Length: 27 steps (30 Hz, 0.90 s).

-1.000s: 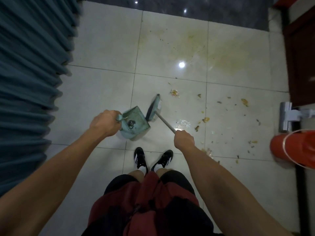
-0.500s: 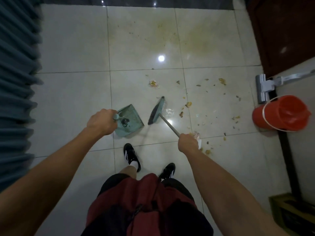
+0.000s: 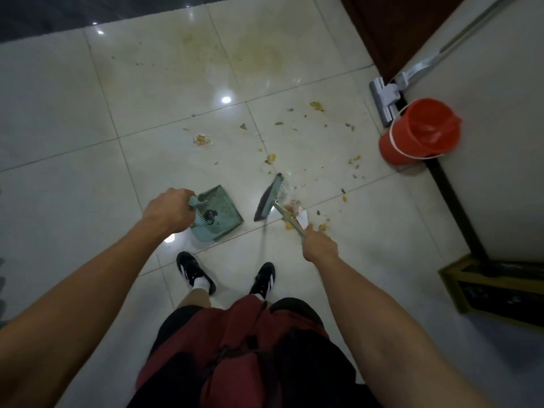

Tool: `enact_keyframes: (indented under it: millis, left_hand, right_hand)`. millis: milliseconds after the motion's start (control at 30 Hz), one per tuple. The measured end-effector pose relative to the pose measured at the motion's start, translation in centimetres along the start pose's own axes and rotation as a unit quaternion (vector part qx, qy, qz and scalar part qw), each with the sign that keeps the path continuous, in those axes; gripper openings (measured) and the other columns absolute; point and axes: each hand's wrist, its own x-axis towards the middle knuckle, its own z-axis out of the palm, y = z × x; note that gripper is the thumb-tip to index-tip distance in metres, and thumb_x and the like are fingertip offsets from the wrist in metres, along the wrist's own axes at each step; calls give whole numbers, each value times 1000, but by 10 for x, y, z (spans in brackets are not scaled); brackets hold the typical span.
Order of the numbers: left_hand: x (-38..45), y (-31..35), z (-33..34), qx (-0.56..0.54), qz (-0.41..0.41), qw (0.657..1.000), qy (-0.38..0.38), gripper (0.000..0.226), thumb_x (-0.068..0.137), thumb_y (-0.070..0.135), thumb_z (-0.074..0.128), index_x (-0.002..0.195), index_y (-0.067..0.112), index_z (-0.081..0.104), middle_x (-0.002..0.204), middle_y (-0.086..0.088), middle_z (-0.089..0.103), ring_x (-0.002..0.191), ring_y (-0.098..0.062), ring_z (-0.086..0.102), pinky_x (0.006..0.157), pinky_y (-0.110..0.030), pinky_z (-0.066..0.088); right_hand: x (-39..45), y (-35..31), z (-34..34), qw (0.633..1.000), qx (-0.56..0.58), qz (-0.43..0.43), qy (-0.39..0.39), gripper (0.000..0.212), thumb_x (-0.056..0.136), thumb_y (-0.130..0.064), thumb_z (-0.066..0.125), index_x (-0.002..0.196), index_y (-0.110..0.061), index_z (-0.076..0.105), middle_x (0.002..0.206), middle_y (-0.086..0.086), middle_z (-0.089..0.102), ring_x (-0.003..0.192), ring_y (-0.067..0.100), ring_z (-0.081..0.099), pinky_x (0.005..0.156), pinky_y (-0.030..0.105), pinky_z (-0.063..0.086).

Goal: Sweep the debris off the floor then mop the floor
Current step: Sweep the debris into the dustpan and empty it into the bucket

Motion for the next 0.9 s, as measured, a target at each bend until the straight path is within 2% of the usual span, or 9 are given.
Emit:
enact_keyframes:
  millis: [133, 233, 467, 633, 900]
  left_hand:
    - [0, 35, 7, 7, 36, 999, -2, 5, 90, 21, 63, 90, 25, 66, 86, -3, 66, 76, -25, 63, 67, -35, 55]
    - [1, 47, 10, 6, 52, 999, 4, 4, 90, 23, 64, 91, 26, 67, 88, -4, 67, 78, -26, 63, 71, -39, 58]
    - [4, 37, 3, 26, 87, 996, -6, 11, 87, 21, 63, 95, 28, 66, 90, -4, 66, 79, -28, 63, 72, -40, 59]
    - [13, -1, -20, 25, 79, 997, -2, 16, 83, 18, 64, 96, 28, 67, 90, -4, 66, 78, -28, 63, 68, -35, 55]
    - [29, -120, -74, -29, 25, 999, 14, 15, 84, 18, 64, 97, 25, 68, 95, -5, 67, 82, -28, 64, 68, -33, 52]
  right_hand:
    - [-5, 28, 4, 1000, -2, 17, -5, 31, 95, -8, 47, 124, -13, 59, 119, 8, 62, 106, 24, 63, 75, 32, 44]
    - [-10, 34, 5, 1000, 4, 28, 4, 30, 94, -8, 49, 122, -12, 60, 116, 7, 63, 103, 24, 63, 72, 31, 43]
    - [-22, 9, -1, 999, 23, 19, 37, 26, 96, -13, 51, 121, -14, 58, 117, 8, 61, 102, 25, 63, 73, 32, 43]
    - [-26, -39, -23, 999, 26, 16, 43, 27, 95, -12, 51, 120, -13, 59, 114, 7, 63, 99, 25, 64, 73, 31, 47]
    - [-24, -160, -47, 997, 25, -19, 66, 26, 96, -15, 50, 121, -12, 59, 118, 10, 63, 105, 27, 63, 83, 34, 50]
